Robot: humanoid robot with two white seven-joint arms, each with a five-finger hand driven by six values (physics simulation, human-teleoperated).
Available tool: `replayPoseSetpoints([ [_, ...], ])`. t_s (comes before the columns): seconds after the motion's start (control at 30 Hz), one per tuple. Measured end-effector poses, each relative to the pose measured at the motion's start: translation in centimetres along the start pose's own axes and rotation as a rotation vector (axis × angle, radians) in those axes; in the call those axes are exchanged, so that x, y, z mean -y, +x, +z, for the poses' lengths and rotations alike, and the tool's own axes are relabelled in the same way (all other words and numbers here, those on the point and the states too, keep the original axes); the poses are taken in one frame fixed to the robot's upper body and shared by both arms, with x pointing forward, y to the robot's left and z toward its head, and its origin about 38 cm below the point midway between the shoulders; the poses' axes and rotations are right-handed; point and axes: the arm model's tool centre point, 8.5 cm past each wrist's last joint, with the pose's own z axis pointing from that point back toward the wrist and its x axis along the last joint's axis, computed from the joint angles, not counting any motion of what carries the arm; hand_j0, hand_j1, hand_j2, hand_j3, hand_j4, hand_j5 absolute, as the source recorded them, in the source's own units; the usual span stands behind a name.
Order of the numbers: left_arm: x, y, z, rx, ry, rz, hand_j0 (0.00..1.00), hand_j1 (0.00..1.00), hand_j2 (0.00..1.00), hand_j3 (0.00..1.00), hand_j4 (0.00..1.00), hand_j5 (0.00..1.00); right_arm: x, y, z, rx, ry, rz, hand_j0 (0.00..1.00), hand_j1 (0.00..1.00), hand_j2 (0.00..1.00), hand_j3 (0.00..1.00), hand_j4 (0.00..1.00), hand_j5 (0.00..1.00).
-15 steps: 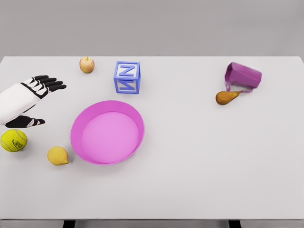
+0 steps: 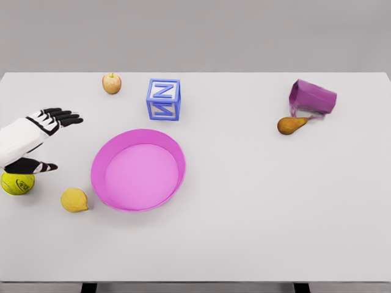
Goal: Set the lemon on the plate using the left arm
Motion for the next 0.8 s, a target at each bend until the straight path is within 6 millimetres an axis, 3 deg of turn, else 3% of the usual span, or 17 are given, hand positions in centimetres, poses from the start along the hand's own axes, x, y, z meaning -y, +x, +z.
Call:
replayPoseSetpoints([
  [0.17, 1.1, 0.4, 1.2, 0.015, -0.024, 0.082, 1.0, 1.0, 1.0, 1.0, 1.0, 1.0, 0.0, 0.0, 0.0, 0.0, 0.0, 0.0, 1.0, 1.0, 1.0, 1.0, 1.0, 1.0],
  [0.37, 0.2, 1.1, 2.0, 0.044, -0.059, 0.084, 1.0, 1.0, 1.0, 1.0, 1.0, 1.0, 0.0, 0.0, 0.0, 0.0, 0.0, 0.0, 1.0, 1.0, 1.0, 1.0, 1.0, 1.0],
  [0.63, 3.0, 1.9, 3.4, 0.04, -0.12, 0.164, 1.0, 1.0, 1.0, 1.0, 1.0, 1.0, 0.0, 0.0, 0.0, 0.0, 0.0, 0.0, 1.0, 1.0, 1.0, 1.0, 1.0, 1.0],
  [0.8, 3.4, 2.4, 3.5, 0.049, -0.098, 0.206, 1.0, 1.0, 1.0, 1.0, 1.0, 1.0, 0.0, 0.0, 0.0, 0.0, 0.0, 0.0, 1.0, 1.0, 1.0, 1.0, 1.0, 1.0],
])
